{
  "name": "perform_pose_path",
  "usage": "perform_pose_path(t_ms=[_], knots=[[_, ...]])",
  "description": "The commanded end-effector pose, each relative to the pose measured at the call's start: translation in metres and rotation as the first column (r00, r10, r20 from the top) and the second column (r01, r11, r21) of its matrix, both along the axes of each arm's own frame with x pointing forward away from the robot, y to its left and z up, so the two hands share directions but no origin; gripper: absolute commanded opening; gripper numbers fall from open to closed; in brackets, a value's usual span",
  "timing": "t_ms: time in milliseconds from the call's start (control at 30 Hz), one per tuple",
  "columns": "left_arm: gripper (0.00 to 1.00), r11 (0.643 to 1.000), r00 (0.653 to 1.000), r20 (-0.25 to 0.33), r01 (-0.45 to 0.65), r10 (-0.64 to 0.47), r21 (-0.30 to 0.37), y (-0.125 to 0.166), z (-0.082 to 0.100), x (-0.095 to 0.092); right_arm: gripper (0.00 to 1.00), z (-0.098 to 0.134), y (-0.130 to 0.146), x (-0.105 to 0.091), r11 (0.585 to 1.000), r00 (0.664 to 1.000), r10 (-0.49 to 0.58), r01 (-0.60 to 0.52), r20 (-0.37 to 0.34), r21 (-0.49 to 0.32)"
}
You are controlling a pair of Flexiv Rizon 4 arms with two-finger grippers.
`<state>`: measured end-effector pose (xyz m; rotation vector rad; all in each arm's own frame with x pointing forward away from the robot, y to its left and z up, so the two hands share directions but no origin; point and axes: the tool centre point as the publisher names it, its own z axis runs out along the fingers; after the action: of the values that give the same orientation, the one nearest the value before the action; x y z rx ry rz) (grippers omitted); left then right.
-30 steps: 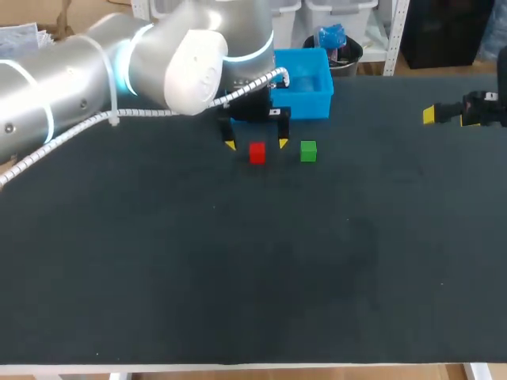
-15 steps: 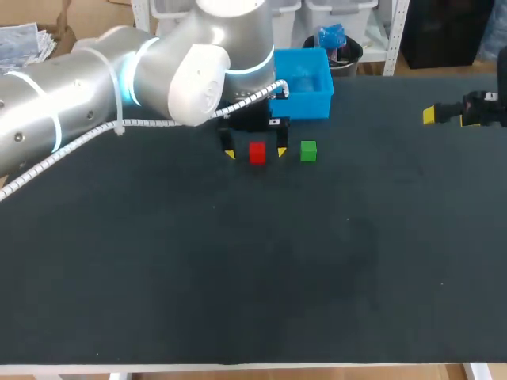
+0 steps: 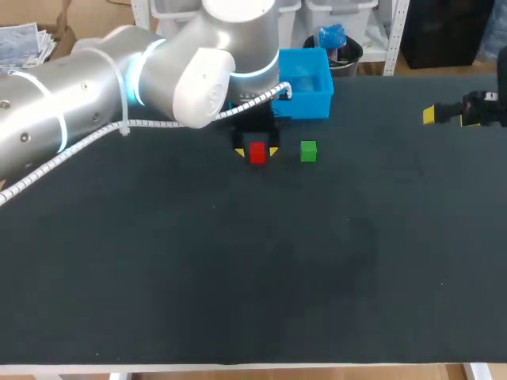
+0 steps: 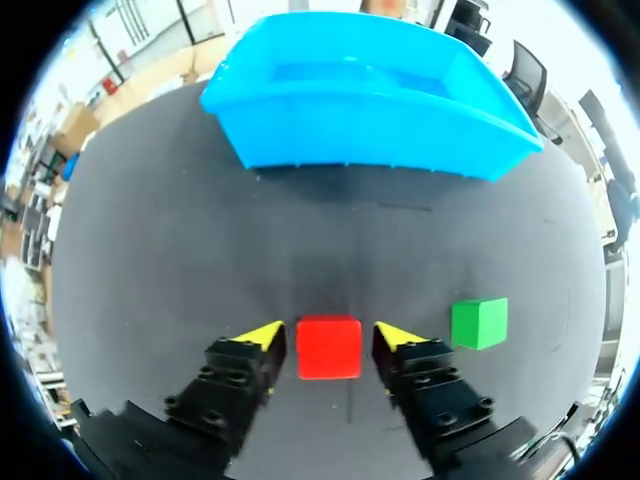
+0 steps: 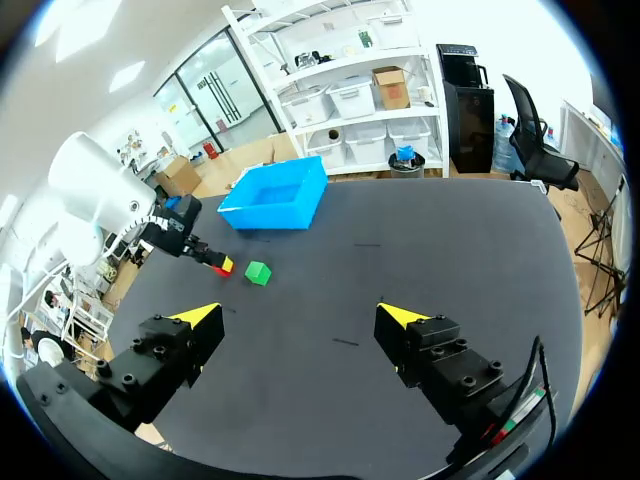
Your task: Use the left arm to pick the red cube and place it into the blue plastic box first, then use the right arm to grasp the green cube and put it into the same blue plastic box after the first action is fully finished.
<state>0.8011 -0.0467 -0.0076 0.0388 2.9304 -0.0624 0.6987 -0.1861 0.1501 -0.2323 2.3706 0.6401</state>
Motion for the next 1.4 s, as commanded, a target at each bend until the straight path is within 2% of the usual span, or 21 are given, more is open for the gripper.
perform_pose_path(t_ms=[33, 300, 433, 533, 633, 800, 933, 1133, 1200, 1300, 1400], knots=[[0.00, 1.000, 1.000, -0.003, 0.002, -0.002, -0.002, -0.001, -0.001, 0.001, 1.00, 0.000, 0.000, 0.000, 1.000, 1.000, -0.001, 0.001, -0.001, -0.002], [0.00, 1.000, 1.000, -0.002, -0.003, 0.003, 0.005, 0.000, 0.001, -0.003, 1.00, 0.000, 0.000, 0.000, 1.000, 1.000, -0.001, 0.001, -0.001, -0.002], [0.00, 1.000, 1.000, 0.009, 0.003, -0.003, 0.010, 0.001, 0.012, -0.004, 1.00, 0.000, 0.000, 0.000, 1.000, 1.000, -0.001, 0.001, -0.001, -0.002], [0.00, 1.000, 0.999, 0.030, 0.017, -0.017, 0.002, 0.000, 0.028, -0.003, 1.00, 0.000, 0.000, 0.000, 1.000, 1.000, -0.001, 0.001, -0.001, -0.002], [0.00, 0.999, 0.997, 0.061, 0.042, -0.040, -0.029, -0.001, 0.047, -0.001, 1.00, 0.000, 0.000, 0.000, 1.000, 1.000, -0.001, 0.001, -0.001, -0.002], [0.00, 0.996, 0.989, 0.133, 0.077, -0.071, -0.041, 0.000, 0.087, 0.002, 1.00, 0.000, 0.000, 0.000, 1.000, 1.000, -0.001, 0.001, -0.001, -0.002], [0.00, 0.992, 0.979, 0.177, 0.110, -0.097, -0.062, 0.001, 0.110, 0.003, 1.00, 0.000, 0.000, 0.000, 1.000, 1.000, -0.001, 0.001, -0.001, -0.002], [0.00, 0.985, 0.959, 0.247, 0.158, -0.137, -0.068, 0.004, 0.130, 0.001, 1.00, 0.000, 0.000, 0.000, 1.000, 1.000, -0.001, 0.001, -0.001, -0.002], [0.00, 0.979, 0.942, 0.297, 0.188, -0.156, -0.083, 0.007, 0.134, 0.001, 1.00, 0.000, 0.000, 0.000, 1.000, 1.000, -0.001, 0.001, -0.001, -0.002], [0.00, 0.970, 0.923, 0.342, 0.222, -0.176, -0.099, 0.012, 0.137, 0.000, 1.00, 0.000, 0.000, 0.000, 1.000, 1.000, -0.001, 0.001, -0.001, -0.002], [0.00, 0.959, 0.896, 0.389, 0.270, -0.217, -0.088, 0.016, 0.141, -0.002, 1.00, 0.000, 0.000, 0.000, 1.000, 1.000, -0.001, 0.001, -0.001, -0.002]])
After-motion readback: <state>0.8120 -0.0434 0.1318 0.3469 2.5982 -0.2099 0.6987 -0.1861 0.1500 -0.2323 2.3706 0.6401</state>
